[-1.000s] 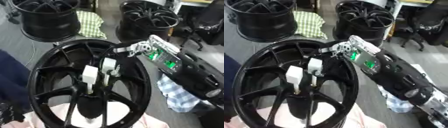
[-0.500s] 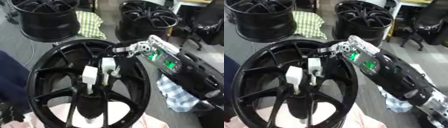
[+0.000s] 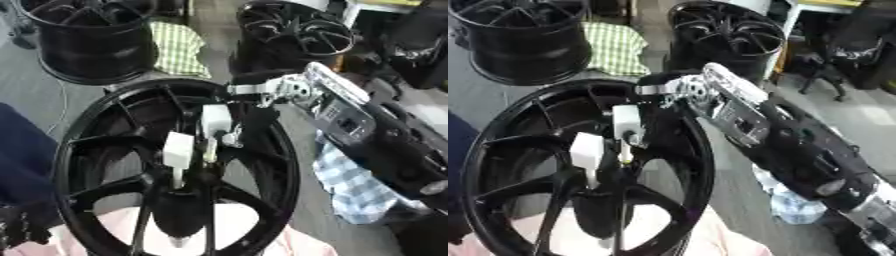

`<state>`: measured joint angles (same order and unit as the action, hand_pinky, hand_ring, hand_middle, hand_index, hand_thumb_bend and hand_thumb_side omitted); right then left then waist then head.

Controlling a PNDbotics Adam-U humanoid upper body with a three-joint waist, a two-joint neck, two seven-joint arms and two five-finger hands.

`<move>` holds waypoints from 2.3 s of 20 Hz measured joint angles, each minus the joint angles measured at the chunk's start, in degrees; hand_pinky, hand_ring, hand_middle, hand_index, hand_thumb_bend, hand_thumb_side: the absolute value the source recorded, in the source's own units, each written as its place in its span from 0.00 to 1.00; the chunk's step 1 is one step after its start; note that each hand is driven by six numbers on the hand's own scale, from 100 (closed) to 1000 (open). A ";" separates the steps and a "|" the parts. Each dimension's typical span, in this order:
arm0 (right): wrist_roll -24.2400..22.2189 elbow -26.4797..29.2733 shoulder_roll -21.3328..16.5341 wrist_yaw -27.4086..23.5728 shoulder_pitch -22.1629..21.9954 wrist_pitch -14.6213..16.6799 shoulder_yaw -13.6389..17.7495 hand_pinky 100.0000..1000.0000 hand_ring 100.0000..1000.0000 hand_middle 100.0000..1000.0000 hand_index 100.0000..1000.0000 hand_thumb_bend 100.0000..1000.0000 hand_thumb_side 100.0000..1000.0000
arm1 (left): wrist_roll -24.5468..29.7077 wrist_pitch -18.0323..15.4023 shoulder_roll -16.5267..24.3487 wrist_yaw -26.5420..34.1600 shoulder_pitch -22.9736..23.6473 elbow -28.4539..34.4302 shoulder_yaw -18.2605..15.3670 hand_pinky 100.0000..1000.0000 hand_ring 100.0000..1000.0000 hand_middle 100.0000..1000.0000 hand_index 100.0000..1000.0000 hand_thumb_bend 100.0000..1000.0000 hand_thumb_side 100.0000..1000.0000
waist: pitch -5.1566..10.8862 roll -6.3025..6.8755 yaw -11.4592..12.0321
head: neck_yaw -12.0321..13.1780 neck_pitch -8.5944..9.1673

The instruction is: Pull the pin out of the wheel hub.

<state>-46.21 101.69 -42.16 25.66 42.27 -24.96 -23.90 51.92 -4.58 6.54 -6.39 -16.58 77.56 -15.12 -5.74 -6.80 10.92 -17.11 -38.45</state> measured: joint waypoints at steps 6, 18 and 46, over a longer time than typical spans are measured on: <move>4.66 7.27 -8.63 -4.29 -6.38 -3.07 8.49 0.53 0.47 0.28 0.46 0.02 0.24 | 0.04 -0.06 0.12 -0.19 1.26 -0.36 -1.20 0.61 0.58 0.58 0.86 0.00 0.94 | 1.04 0.01 -2.76 | 2.31 -0.82; 37.03 9.07 -1.63 1.09 -46.94 -11.27 31.49 0.75 0.80 0.84 0.97 0.17 0.39 | 0.00 0.06 1.60 -0.16 3.03 -0.51 -4.48 0.61 0.58 0.58 0.86 0.00 0.94 | 1.47 -0.08 -7.15 | 7.09 -1.77; 98.08 -22.51 35.84 -22.39 -47.91 23.57 27.74 0.58 0.58 0.63 0.84 0.00 0.34 | 0.03 -2.18 3.01 0.39 1.85 -1.42 -5.24 0.60 0.59 0.59 0.86 0.00 0.92 | -0.14 0.65 -7.76 | 8.20 -2.32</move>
<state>51.88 79.18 -6.32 3.27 -5.64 -1.38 3.84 51.94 -6.75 9.55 -6.00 -14.74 76.13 -20.36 -5.88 -6.15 3.16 -8.91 -40.77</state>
